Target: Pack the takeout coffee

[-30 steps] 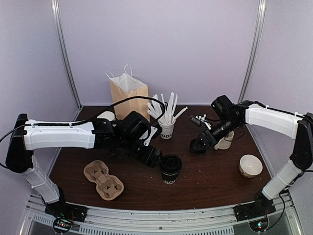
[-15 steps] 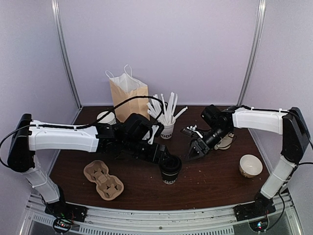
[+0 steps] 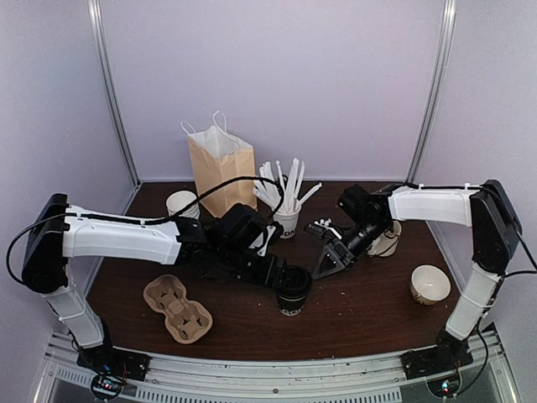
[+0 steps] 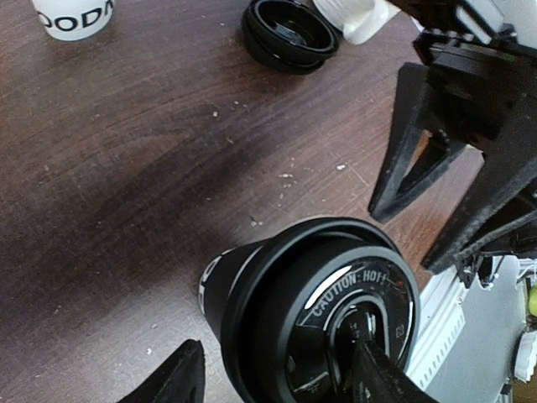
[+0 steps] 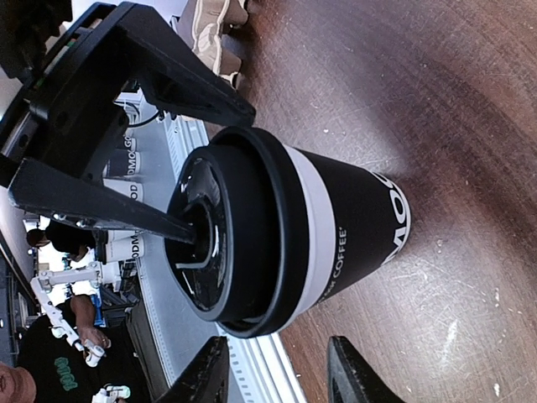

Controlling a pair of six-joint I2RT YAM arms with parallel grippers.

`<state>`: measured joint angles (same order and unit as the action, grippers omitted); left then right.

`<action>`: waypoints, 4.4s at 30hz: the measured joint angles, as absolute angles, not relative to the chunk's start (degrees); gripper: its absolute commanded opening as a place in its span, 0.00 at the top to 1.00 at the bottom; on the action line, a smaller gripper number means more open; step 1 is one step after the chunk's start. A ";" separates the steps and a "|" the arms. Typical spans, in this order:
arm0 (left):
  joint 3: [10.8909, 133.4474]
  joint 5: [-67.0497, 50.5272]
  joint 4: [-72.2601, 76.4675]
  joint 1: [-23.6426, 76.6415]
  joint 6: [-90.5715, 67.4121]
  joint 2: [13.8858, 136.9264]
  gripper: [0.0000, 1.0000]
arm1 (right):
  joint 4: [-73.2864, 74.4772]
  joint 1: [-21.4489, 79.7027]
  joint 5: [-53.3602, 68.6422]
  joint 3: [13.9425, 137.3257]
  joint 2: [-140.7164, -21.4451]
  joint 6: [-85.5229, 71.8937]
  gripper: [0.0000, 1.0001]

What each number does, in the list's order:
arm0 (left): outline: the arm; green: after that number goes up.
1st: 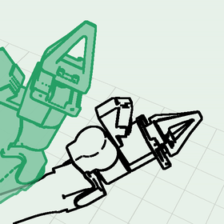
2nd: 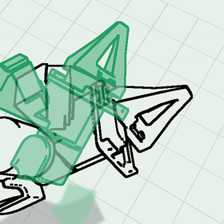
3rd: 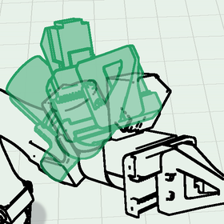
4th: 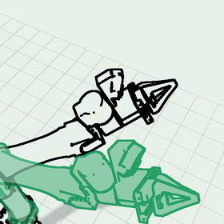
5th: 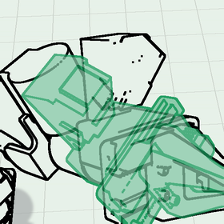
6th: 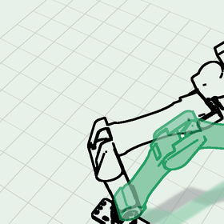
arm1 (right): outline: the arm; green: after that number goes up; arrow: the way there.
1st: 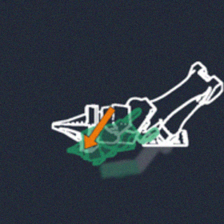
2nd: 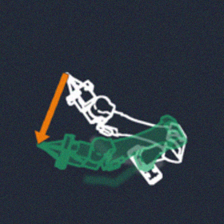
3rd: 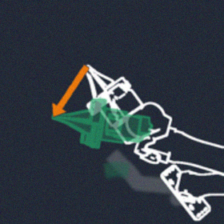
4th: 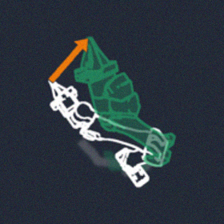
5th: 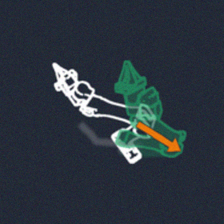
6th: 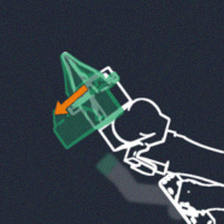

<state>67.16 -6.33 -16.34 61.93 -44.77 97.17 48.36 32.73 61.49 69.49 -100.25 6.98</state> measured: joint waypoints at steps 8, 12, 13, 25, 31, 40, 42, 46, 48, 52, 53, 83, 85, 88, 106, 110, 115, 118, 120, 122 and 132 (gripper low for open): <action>68.53 -7.22 -16.10 61.93 -44.95 98.50 0.44 | 48.16 32.93 63.61 70.26 -102.45 6.11 0.62; 69.12 -7.60 -16.23 61.93 -44.97 99.07 0.44 | 48.12 32.93 64.58 70.46 -103.18 5.48 0.69; 69.25 -7.64 -16.34 61.91 -44.99 99.18 0.45 | 47.99 32.93 64.58 70.50 -103.33 5.26 0.70; 69.84 -8.67 -16.99 60.71 -46.70 99.88 0.50 | 50.04 32.64 66.06 72.53 -106.98 2.02 0.76; 69.10 -10.52 -15.66 59.35 -48.25 100.22 0.53 | 54.50 32.73 63.00 76.27 -109.45 0.82 0.77; 68.18 -12.88 -13.13 58.19 -49.23 100.92 0.55 | 58.83 32.71 60.99 79.18 -110.72 1.37 0.77; 67.79 -12.88 -12.62 58.11 -49.21 100.75 0.53 | 59.09 32.71 61.10 79.40 -110.74 2.13 0.76; 67.51 -12.29 -12.27 58.76 -47.75 100.09 0.47 | 59.16 32.77 60.51 79.64 -110.21 4.45 0.74; 67.51 -11.03 -12.53 59.57 -47.09 99.79 0.43 | 59.13 32.77 59.24 80.14 -109.95 5.54 0.73; 67.77 -8.08 -15.51 61.23 -45.80 98.45 0.36 | 58.24 32.88 56.34 82.35 -109.95 7.20 0.68; 67.96 -7.57 -16.38 61.76 -45.52 98.24 0.35 | 58.06 33.01 55.77 82.85 -109.95 7.51 0.67; 76.44 -9.69 -24.84 55.61 -32.73 96.33 0.33 | 45.41 33.61 53.10 60.29 -86.04 9.21 0.44; 77.78 -11.31 -24.12 55.75 -31.59 98.43 0.34 | 43.75 34.59 53.08 60.40 -86.78 8.91 0.48; 78.50 -12.78 -23.88 55.77 -30.26 100.64 0.36 | 42.68 35.90 53.49 62.30 -90.11 8.88 0.55; 72.73 -14.35 -24.49 55.70 -30.24 99.22 0.55 | 46.68 36.69 53.82 76.95 -105.89 11.42 0.68; 71.20 -14.02 -24.47 55.70 -31.46 97.78 0.56 | 47.79 36.62 54.00 78.87 -107.35 11.42 0.68; 70.54 -13.98 -24.71 55.70 -33.23 96.66 0.46 | 48.51 36.25 53.43 80.60 -109.36 11.44 0.67; 70.57 -13.87 -25.26 55.70 -35.03 96.51 0.35 | 49.23 36.12 53.08 81.89 -110.50 11.70 0.64; 70.72 -13.47 -26.30 55.70 -35.88 96.31 0.33 | 49.78 35.99 52.99 82.11 -110.45 12.12 0.62; 71.24 -12.10 -28.40 55.70 -36.18 95.98 0.32 | 50.17 35.79 52.77 82.08 -110.08 12.34 0.60; 71.61 -5.69 -30.92 55.55 -35.97 88.92 0.49 | 50.57 34.20 51.68 74.24 -98.32 12.45 0.53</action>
